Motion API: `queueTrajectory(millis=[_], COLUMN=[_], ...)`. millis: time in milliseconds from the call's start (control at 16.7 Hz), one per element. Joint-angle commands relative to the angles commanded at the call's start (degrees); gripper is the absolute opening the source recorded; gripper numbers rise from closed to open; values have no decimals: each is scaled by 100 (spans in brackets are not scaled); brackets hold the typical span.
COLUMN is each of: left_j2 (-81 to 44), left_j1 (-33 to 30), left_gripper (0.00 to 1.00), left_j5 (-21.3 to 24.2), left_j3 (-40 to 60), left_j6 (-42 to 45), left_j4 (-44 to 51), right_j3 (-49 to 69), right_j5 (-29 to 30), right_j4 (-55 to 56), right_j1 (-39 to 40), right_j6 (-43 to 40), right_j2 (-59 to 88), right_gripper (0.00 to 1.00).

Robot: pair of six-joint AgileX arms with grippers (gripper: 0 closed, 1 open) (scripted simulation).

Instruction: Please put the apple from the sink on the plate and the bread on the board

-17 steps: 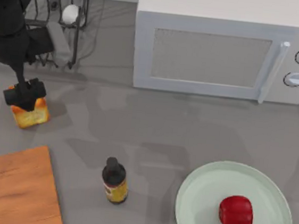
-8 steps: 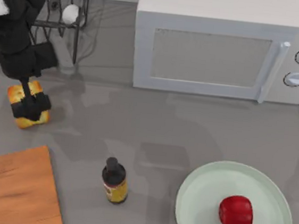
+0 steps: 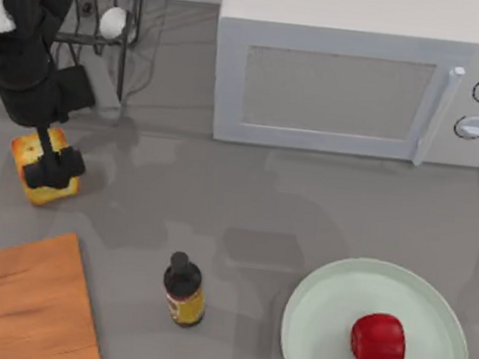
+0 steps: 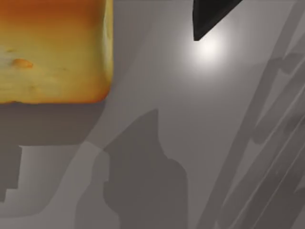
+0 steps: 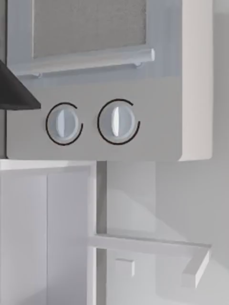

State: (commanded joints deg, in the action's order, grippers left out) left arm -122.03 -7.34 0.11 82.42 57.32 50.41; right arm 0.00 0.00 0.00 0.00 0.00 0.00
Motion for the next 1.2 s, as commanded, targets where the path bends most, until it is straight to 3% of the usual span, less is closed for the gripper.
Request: queueTrajectory(millis=[720,1200], left_j2=[0,0], left_j1=[0,0], left_gripper=[2,0], left_j5=[0,0], left_j3=[0,0], left_j6=[0,0], left_j4=[0,0], right_j3=[0,0], right_j5=[0,0], right_j4=[0,0], right_j1=[0,0], right_j6=[0,0], right_j2=[0,0], right_gripper=[100,100])
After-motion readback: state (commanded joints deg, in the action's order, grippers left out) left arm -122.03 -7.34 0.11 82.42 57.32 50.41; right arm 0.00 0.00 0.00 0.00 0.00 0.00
